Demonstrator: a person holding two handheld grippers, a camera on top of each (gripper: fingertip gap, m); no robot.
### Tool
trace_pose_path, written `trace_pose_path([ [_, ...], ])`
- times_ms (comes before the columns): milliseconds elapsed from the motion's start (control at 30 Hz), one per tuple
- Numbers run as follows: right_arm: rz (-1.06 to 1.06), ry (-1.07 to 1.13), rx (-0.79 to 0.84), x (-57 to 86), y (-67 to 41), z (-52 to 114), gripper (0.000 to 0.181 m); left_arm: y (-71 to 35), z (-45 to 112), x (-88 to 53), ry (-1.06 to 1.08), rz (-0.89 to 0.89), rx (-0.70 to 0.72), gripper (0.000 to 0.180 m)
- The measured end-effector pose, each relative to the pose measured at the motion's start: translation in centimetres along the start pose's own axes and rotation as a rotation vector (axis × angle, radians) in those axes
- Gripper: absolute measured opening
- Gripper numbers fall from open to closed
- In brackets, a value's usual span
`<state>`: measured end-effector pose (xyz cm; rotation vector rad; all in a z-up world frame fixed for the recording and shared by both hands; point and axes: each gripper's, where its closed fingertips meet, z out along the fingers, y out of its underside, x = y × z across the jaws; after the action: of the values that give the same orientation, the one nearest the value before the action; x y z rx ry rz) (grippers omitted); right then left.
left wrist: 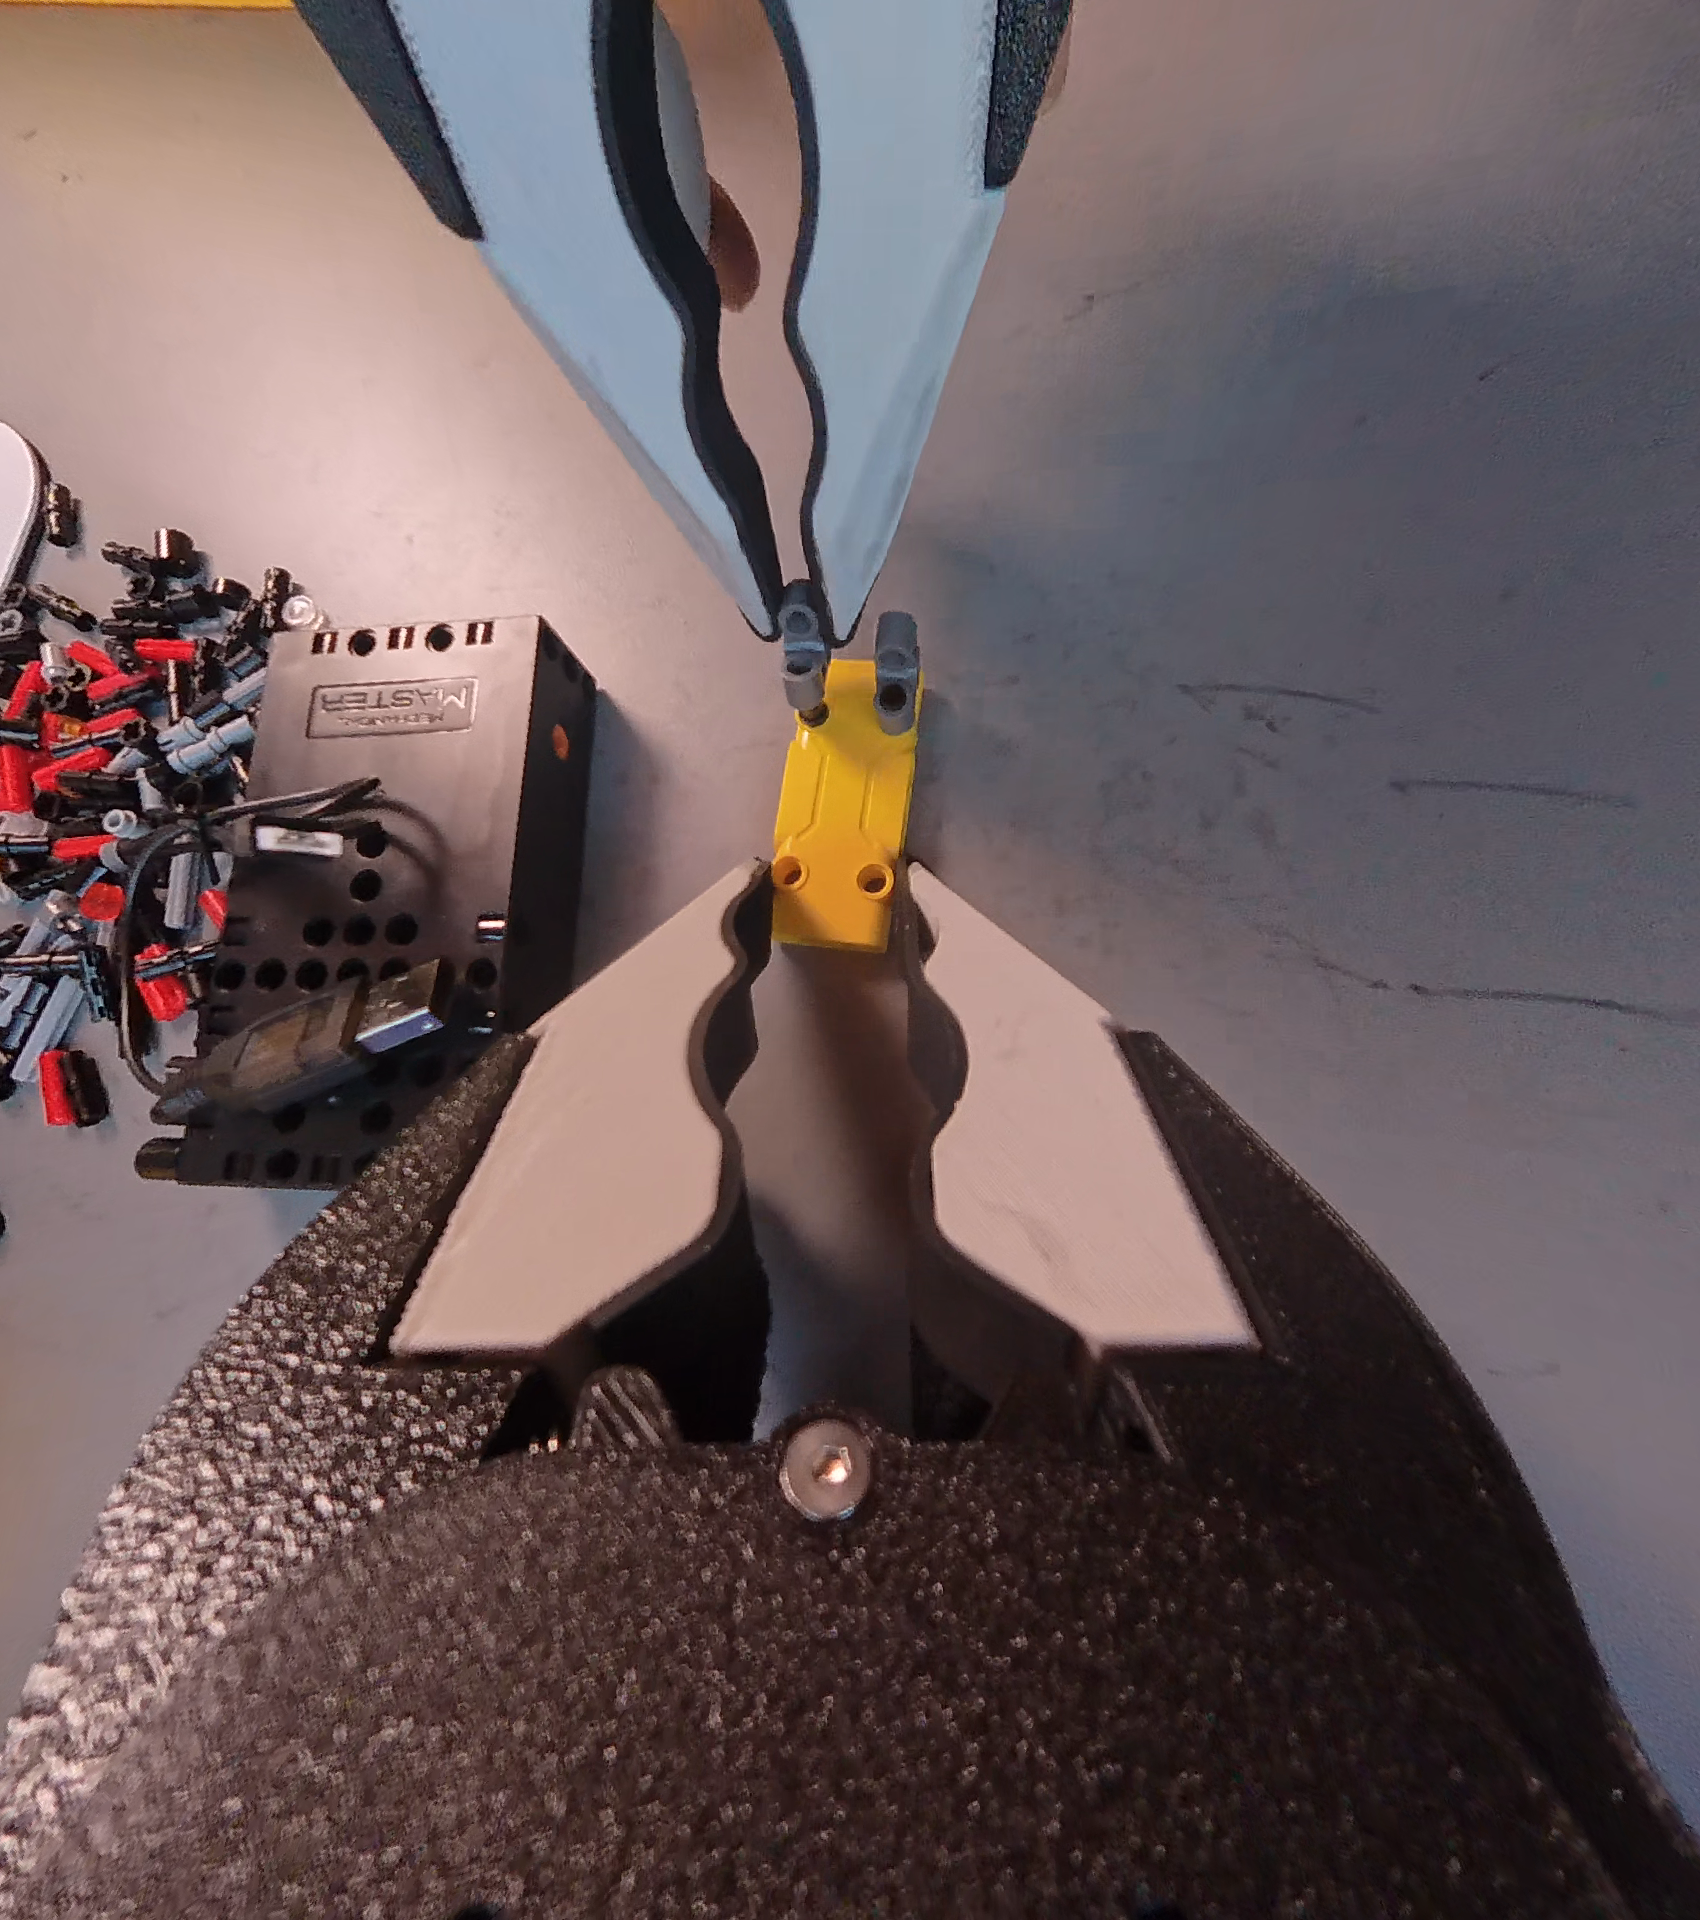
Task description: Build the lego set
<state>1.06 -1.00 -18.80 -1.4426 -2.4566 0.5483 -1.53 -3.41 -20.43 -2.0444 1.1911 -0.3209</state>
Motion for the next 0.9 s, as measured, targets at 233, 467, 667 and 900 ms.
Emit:
trace_pose_path([
  [233,-0.063,-0.06,-0.145,0.0,0.6,0.2,0.005,-0.1,0.1,0.1,0.004,0.001,0.001,0.022],
  [467,-0.069,-0.054,-0.064,-0.1,0.5,0.4,0.005,-0.1,0.0,0.2,0.008,-0.002,0.0,0.022],
  [667,-0.035,-0.038,-0.02,-0.2,0.5,-0.6,0.005,-0.9,-0.5,0.8,0.045,-0.025,0.058,0.023],
  [900,-0.07,-0.029,0.014,-1.4,-0.8,-1.4,0.005,-3.1,-1.2,1.4,0.087,-0.076,0.158,0.015],
])
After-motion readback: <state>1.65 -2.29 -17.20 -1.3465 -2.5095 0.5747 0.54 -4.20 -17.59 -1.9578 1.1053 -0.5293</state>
